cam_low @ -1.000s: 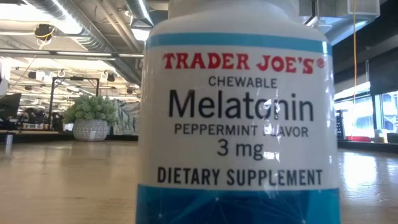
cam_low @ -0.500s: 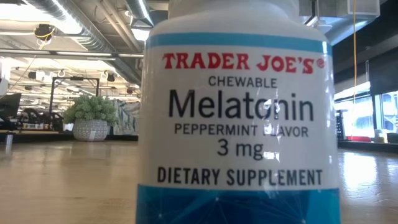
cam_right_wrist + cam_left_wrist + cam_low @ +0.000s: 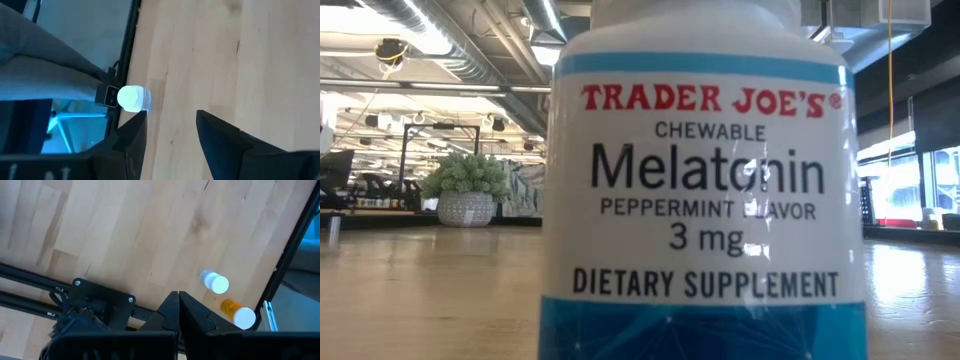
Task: Pick and place medicine bottles onto shelf by color
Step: Put the white blue medicine bottle on the shelf
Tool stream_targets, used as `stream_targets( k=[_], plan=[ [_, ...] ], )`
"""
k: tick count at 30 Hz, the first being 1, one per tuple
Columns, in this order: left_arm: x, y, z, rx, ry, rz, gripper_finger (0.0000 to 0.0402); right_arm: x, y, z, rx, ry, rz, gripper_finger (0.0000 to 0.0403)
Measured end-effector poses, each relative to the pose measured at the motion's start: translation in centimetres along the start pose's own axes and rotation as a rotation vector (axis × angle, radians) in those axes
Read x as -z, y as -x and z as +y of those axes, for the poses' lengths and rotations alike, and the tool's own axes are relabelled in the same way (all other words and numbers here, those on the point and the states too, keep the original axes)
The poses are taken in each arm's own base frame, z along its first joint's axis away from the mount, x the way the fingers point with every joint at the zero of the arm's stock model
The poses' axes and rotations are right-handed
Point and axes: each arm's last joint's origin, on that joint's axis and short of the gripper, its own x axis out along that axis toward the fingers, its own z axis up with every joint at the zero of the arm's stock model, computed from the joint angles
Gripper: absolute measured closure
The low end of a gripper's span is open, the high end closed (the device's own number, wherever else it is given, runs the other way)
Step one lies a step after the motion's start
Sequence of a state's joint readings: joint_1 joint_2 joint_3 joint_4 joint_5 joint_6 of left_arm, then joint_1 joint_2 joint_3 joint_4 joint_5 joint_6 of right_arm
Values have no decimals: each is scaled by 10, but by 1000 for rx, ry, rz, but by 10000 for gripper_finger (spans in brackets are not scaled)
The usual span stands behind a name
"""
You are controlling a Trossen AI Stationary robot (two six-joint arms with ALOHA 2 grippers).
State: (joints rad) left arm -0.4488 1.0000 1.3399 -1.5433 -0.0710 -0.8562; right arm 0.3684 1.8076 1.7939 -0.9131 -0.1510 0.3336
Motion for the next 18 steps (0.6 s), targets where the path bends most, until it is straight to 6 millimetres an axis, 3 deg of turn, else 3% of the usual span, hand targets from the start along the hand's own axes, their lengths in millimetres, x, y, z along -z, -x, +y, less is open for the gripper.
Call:
stream_targets(
  k=[8, 15, 18],
  plan=[
    [-1, 0, 0, -16, 25, -25, 402, 1, -15, -3, -48, 6, 62, 226],
    [-1, 0, 0, -19, -29, -27, 402, 1, -25, -3, -51, -113, 72, 173],
    [-1, 0, 0, -20, -66, -26, 401, 1, -39, 2, -37, -133, 70, 159]
  ],
)
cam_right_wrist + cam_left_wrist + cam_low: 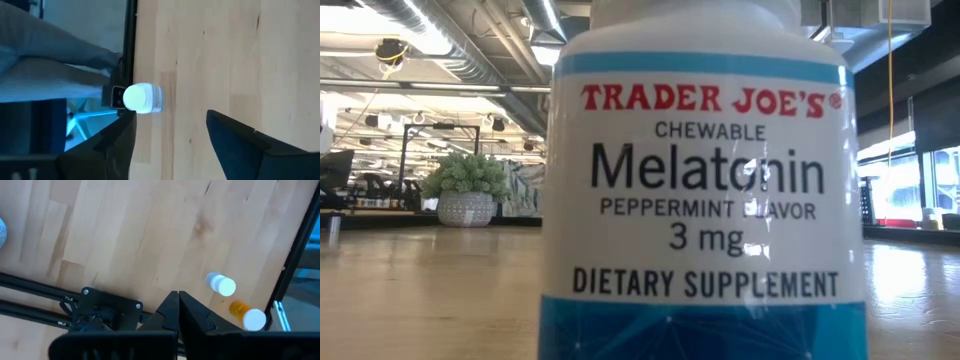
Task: Pick and place medicine bottles onto shelf by color
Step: Put the white blue medicine bottle on the shelf
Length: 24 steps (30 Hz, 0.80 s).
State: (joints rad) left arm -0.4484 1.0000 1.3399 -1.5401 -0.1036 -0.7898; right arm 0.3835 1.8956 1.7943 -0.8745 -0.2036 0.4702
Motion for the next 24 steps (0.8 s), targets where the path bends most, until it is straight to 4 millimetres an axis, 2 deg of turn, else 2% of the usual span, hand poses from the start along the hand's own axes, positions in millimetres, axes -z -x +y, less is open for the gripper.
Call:
stream_targets(
  k=[8, 12, 16, 24],
  plan=[
    [0, 0, 0, 0, -89, 0, 402, 17, -58, 31, -44, 182, 47, 162],
    [0, 0, 0, 0, -114, 0, 402, 22, -77, 43, -38, 217, 20, 162],
    [0, 0, 0, 0, -120, 0, 401, 30, -94, 45, 7, 236, 43, 162],
    [0, 0, 0, 5, -118, -5, 401, 34, -113, 39, 73, 244, 59, 162]
  ],
)
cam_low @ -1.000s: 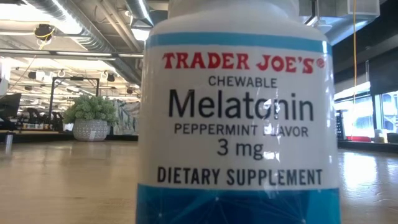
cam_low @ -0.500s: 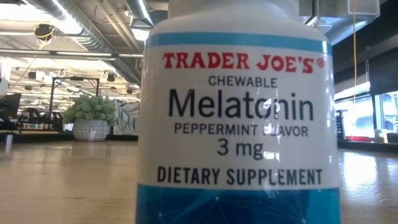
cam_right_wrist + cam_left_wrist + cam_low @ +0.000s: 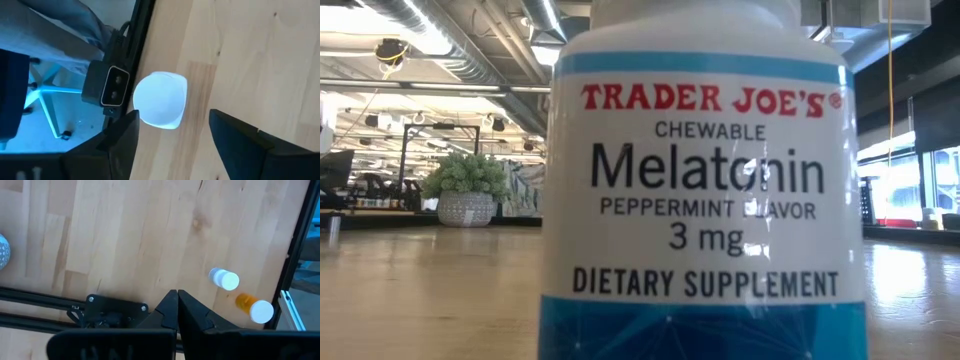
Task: Pick and place medicine bottles onto shelf by color
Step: Put the white blue medicine bottle on the shelf
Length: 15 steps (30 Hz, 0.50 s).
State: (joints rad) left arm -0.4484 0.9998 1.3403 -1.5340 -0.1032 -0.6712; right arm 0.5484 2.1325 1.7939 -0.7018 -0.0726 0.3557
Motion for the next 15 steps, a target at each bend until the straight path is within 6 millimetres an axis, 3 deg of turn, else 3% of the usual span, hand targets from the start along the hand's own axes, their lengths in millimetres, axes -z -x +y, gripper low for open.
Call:
stream_targets(
  k=[15],
  plan=[
    [0, 0, 0, 2, 2, -1, 401, 2, -8, 0, -5, 29, 12, 162]
  ],
)
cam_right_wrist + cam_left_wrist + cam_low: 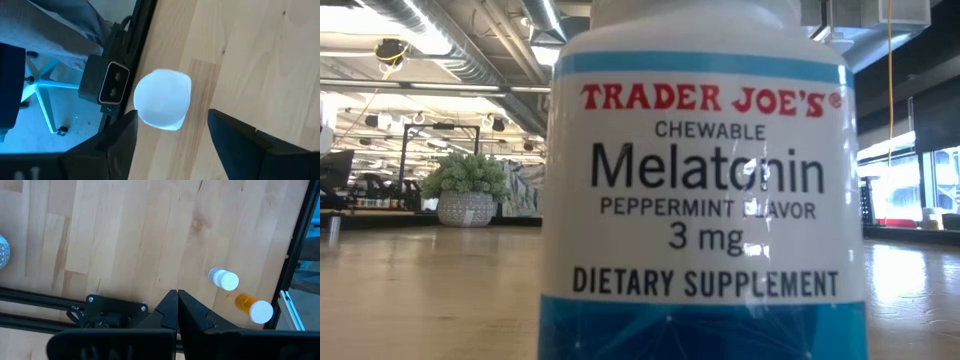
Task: Pick and place medicine bottles onto shelf by color
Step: Put the white blue medicine bottle on the shelf
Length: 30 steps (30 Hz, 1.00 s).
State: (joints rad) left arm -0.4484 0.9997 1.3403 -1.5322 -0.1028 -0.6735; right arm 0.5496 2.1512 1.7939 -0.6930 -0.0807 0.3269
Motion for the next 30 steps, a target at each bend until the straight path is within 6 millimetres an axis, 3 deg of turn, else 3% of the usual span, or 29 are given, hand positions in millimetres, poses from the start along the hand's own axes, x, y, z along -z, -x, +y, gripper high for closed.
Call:
stream_targets(
  k=[30],
  plan=[
    [0, 0, 0, 0, -2, 0, 401, 4, -19, 12, -3, 99, -19, 162]
  ],
)
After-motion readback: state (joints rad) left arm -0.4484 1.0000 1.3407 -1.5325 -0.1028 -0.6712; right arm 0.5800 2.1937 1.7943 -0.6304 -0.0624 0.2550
